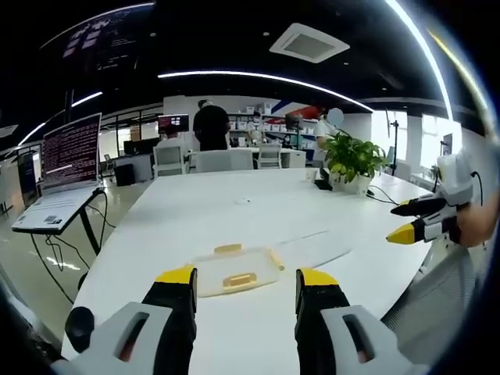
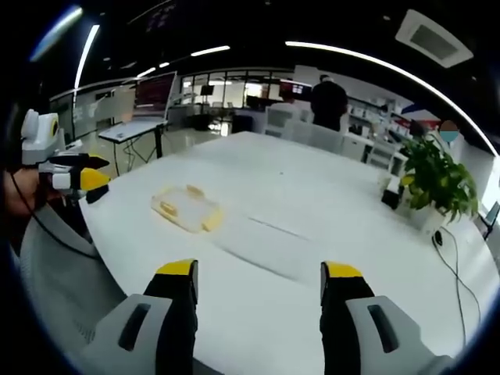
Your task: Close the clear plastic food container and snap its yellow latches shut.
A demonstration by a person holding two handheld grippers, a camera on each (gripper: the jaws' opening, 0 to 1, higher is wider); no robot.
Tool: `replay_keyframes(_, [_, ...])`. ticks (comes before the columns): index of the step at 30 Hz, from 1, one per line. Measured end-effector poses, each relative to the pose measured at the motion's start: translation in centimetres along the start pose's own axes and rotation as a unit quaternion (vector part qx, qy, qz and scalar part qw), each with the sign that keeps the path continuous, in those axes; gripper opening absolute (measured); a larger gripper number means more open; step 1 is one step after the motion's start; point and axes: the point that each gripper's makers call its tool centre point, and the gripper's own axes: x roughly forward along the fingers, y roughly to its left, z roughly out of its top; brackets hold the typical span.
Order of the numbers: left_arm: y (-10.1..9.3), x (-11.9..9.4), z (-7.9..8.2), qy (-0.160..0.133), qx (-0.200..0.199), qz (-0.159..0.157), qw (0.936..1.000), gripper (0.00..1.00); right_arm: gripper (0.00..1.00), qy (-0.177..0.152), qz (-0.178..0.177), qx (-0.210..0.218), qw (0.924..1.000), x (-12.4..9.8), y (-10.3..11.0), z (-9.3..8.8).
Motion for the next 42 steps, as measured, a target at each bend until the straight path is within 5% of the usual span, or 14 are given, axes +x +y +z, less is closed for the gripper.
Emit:
replay_keyframes(10, [1.3, 0.6, -0.1, 0.017, 0.014, -0.001, 0.9998, 0.44, 0.59, -0.011, 0.029, -0.011, 0.9994, 2.1, 0.4, 2.1])
replay_keyframes(25, [2.4, 2.1, -0.5, 0.029, 0.061, -0.027, 0.9973, 0.43, 0.57, 0.005, 0.080, -0.041, 0.9959, 4.6, 1.8, 3.0])
replay_keyframes(35, [3.1, 3.9, -0.6, 0.050, 0.095, -0.072, 0.9917, 0.42, 0.51, 0.024, 0.152, -0.093, 0.9837, 6.8, 3.9, 4.1])
replay_keyframes(42, [4.2, 4.9, -0.8, 0.065, 0.103, -0.082, 0.9891, 0.42, 0.51, 0.022, 0.165, -0.109, 0.9800, 8.5, 4.0, 5.0])
